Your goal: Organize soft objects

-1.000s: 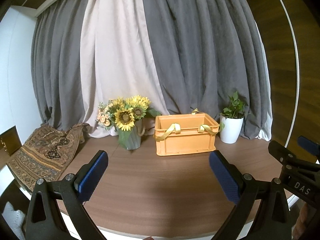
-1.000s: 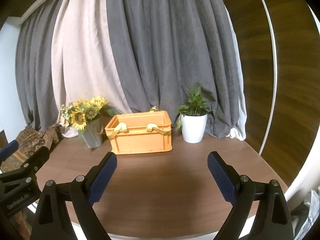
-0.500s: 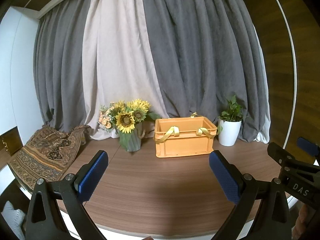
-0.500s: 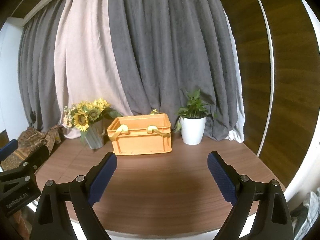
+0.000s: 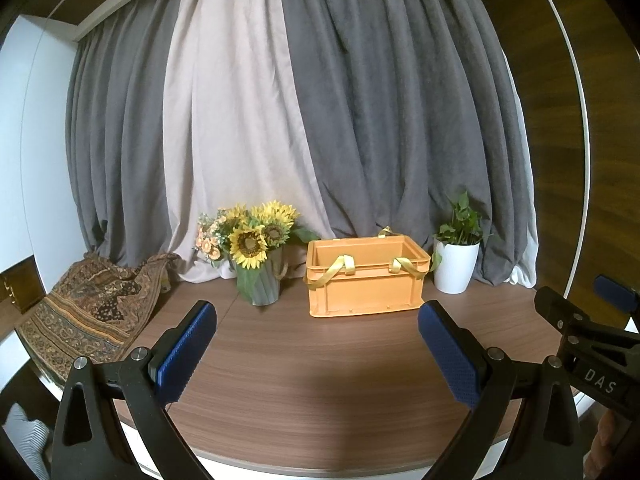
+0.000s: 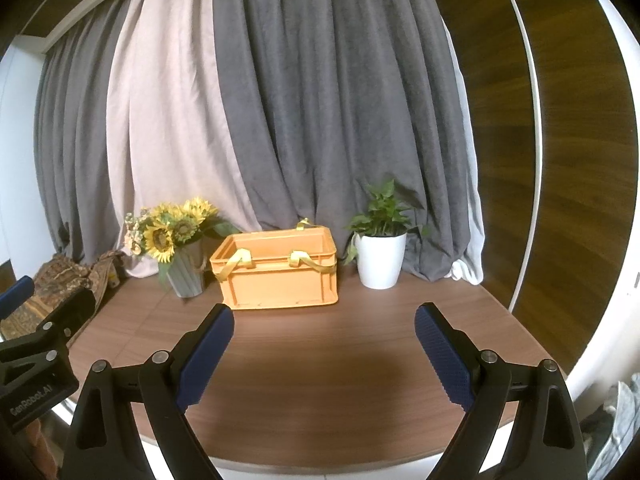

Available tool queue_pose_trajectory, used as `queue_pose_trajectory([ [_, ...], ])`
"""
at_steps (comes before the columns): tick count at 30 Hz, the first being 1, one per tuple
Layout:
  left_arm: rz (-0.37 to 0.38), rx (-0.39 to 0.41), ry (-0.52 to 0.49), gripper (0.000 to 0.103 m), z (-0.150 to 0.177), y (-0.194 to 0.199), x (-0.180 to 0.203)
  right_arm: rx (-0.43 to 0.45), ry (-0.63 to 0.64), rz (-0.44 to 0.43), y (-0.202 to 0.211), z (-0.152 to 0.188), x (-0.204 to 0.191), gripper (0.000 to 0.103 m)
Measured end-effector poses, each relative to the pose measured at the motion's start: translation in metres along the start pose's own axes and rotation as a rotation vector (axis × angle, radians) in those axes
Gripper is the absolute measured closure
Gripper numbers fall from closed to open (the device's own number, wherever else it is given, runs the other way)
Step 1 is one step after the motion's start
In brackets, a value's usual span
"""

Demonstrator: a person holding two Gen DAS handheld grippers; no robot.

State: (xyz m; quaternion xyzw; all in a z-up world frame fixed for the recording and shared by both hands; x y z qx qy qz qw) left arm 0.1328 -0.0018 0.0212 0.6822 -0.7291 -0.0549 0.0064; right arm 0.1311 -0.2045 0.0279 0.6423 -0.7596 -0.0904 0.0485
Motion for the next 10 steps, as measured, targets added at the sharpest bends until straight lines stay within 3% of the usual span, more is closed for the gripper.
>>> queue_pose_trajectory([
  [10, -0.011, 0.002, 0.005, 0.000, -0.0020, -0.0016, -0.0004, -0.001, 0.002, 0.004, 0.0009, 0.0000, 0.0014, 0.010],
])
Point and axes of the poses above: each gripper's, at about its wrist camera, not at the fingertips, and y roughly against the way its jaws point, x to its right, z to its underside, the point moved 10 cm from there along -y, roughly the way its jaws point, and after that the axes turned 12 degrees about x, right-handed, at the moved point
